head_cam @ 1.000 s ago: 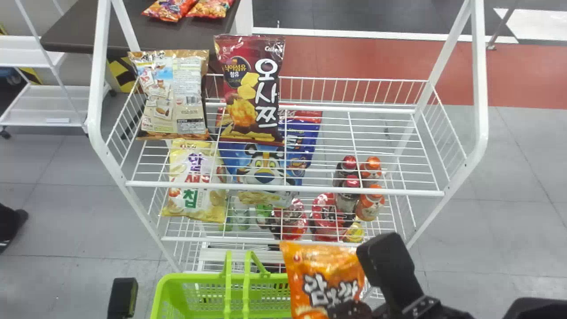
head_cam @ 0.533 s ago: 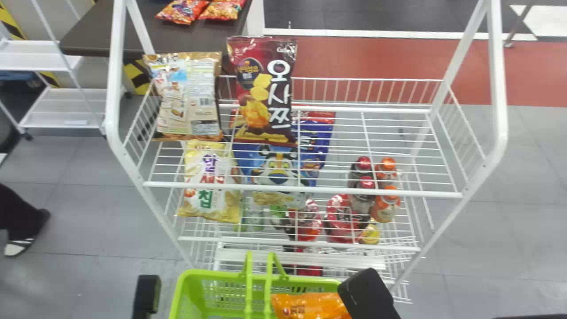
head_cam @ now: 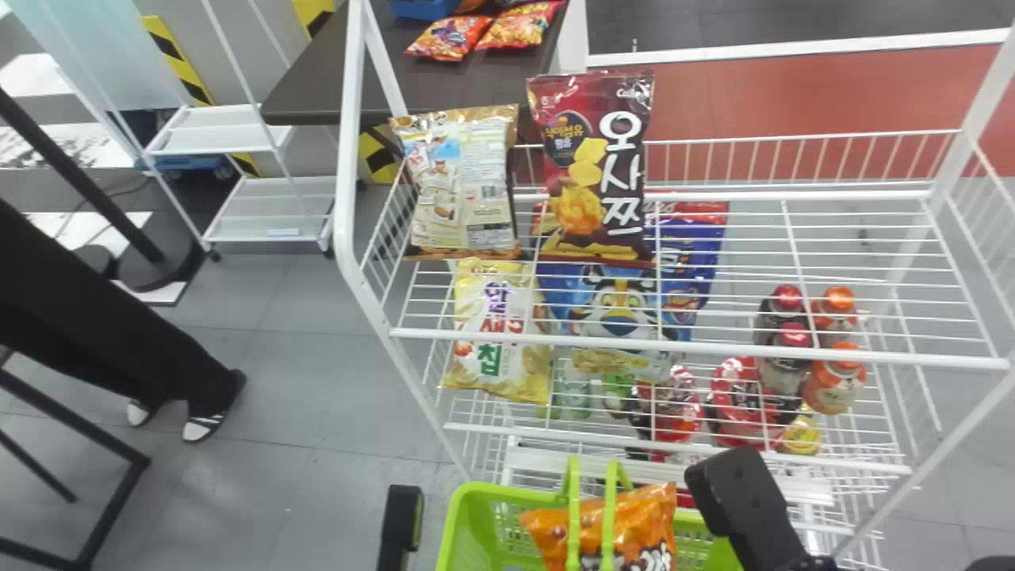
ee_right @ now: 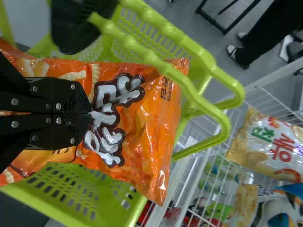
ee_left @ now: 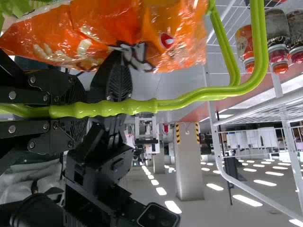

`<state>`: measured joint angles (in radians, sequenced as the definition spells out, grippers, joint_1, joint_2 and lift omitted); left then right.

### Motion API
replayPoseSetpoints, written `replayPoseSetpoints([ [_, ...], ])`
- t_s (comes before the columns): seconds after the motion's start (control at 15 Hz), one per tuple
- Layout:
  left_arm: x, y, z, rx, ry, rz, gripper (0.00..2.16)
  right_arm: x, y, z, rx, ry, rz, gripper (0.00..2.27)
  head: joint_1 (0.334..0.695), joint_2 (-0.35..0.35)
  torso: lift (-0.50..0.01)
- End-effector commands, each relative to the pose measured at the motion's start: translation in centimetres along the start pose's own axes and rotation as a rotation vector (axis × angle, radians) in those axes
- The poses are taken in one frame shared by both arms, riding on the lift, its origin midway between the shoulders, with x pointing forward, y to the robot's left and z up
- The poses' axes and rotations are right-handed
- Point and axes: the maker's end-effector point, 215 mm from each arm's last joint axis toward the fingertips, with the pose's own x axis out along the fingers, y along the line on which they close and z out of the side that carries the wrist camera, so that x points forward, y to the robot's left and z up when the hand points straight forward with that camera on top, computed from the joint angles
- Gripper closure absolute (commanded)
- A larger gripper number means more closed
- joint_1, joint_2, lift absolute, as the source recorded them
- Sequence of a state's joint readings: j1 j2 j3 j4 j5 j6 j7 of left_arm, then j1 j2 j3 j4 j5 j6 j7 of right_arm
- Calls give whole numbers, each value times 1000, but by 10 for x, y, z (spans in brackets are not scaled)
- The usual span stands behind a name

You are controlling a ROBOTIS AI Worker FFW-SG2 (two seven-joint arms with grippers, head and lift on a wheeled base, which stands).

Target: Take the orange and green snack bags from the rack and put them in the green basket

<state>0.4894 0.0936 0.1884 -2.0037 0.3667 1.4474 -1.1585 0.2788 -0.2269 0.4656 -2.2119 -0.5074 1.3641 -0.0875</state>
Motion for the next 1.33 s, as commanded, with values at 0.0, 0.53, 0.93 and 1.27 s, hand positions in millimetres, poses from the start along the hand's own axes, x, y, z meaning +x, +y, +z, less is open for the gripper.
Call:
replayPoseSetpoints([
  [0.0,0,0,0,0,2,-1,2145,22,-7,10,23,-34,2,1855,695,262,0],
  [0.53,0,-2,1,6,0,-5,2145,61,-61,-3,74,-3,-78,117,695,237,0],
  [0.93,1,-2,-1,5,0,-8,2145,58,-62,-53,76,182,-81,39,695,184,0],
  [1.27,1,0,0,6,-1,-2,2145,30,-61,-46,68,137,-118,53,695,148,0],
])
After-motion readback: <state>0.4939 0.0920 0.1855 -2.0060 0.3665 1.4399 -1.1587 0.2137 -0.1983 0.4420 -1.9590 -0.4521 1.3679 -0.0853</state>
